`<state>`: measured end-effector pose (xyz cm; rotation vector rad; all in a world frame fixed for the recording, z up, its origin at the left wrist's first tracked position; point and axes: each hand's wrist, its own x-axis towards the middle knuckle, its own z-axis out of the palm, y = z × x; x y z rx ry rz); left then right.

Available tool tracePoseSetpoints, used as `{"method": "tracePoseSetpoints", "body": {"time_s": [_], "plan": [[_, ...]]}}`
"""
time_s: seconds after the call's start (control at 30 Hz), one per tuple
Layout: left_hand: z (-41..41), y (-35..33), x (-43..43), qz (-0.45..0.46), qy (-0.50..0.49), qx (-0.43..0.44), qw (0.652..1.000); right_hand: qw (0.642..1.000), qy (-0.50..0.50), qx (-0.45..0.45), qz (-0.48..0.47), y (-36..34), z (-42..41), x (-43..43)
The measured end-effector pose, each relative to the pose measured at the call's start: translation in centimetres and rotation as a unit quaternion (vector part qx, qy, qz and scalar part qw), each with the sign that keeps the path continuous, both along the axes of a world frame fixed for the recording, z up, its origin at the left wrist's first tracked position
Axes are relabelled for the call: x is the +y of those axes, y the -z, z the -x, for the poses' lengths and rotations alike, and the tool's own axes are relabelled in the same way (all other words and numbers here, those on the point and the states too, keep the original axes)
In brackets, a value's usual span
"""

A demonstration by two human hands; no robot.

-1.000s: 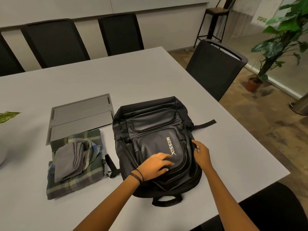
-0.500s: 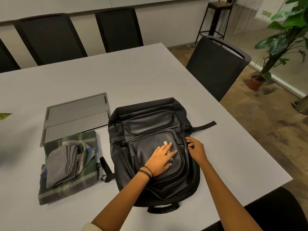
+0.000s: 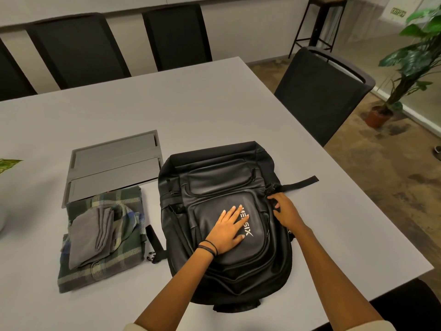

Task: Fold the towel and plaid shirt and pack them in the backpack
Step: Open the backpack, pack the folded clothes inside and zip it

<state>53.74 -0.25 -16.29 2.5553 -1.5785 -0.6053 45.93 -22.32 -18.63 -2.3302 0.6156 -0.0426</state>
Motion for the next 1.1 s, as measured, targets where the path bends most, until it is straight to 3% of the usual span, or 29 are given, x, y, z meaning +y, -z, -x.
{"method": "tracePoseSetpoints", "body": {"time_s": [0.3,0.67,1.1], "plan": [[0.1,0.2,0.2,-0.01,0.001,0.02,1.0,0.993,0.106,-0.027,-0.033,-0.1,0.1,1.1],[2.0,0.7,-0.1,-0.031,0.009,0.017,0.999,0.987,0.063,0.046,0.139,-1.6,2.3,1.7],[4.3,0.8,1.3,-0.084,0.071,-0.082,0.991,0.992,0.079,-0.002,0.102,-2.8,6.7,3.3]]}}
